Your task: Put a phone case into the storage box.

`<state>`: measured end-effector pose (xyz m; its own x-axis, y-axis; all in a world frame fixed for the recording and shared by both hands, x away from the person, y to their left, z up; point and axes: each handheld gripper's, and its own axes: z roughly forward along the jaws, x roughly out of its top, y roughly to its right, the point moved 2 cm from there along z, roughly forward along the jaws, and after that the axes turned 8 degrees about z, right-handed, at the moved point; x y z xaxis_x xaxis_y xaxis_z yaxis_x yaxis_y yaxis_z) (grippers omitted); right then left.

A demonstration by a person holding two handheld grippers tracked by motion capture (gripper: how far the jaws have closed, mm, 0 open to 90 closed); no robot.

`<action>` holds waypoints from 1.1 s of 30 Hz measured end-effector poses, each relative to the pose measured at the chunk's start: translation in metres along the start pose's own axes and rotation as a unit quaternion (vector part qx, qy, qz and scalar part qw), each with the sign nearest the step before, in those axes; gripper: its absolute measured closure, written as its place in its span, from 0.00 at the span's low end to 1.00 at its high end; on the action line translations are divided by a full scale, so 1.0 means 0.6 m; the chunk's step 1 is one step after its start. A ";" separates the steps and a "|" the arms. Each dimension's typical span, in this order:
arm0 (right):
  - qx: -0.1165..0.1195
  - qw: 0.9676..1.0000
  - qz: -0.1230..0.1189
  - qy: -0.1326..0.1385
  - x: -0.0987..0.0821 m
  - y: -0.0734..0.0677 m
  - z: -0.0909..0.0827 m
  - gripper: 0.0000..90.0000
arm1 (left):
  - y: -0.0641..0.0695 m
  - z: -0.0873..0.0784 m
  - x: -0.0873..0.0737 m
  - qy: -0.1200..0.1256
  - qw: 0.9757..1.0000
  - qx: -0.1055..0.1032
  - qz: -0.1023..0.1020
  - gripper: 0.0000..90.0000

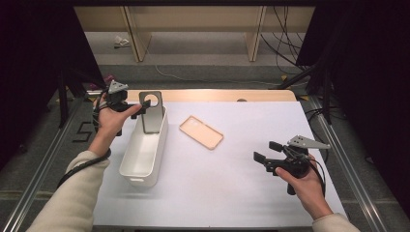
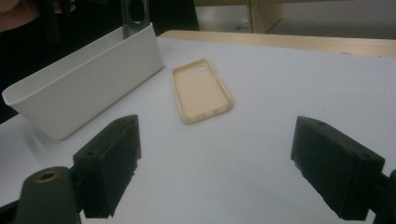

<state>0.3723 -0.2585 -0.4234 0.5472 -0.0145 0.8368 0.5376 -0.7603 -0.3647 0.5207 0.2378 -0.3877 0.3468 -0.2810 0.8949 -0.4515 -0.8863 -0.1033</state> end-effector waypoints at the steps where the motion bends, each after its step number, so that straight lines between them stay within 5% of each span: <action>1: 0.000 1.000 0.000 0.000 0.000 0.000 0.000 0.19 | 0.004 -0.005 -0.001 0.000 1.000 -0.004 -0.001 0.00; 5: -0.003 1.000 -0.001 0.001 0.001 0.000 -0.001 0.19 | 0.027 -0.036 -0.007 0.005 1.000 -0.019 0.007 0.00; 10: -0.004 1.000 0.001 0.001 0.001 0.001 -0.001 0.19 | 0.077 -0.079 -0.024 0.032 0.998 -0.019 0.046 0.01; 18: -0.003 1.000 -0.002 0.003 0.004 0.001 -0.001 0.19 | 0.165 -0.116 -0.055 0.031 0.994 -0.088 0.057 0.01; 33: -0.005 1.000 0.001 -0.001 -0.003 0.015 -0.016 0.18 | 0.228 -0.159 -0.107 0.034 0.989 -0.117 0.085 0.03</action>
<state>0.3698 -0.2716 -0.4244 0.5491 -0.0153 0.8356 0.5304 -0.7663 -0.3626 0.3583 0.1695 -0.4179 0.1967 -0.3853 0.9016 -0.6795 -0.7165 -0.1579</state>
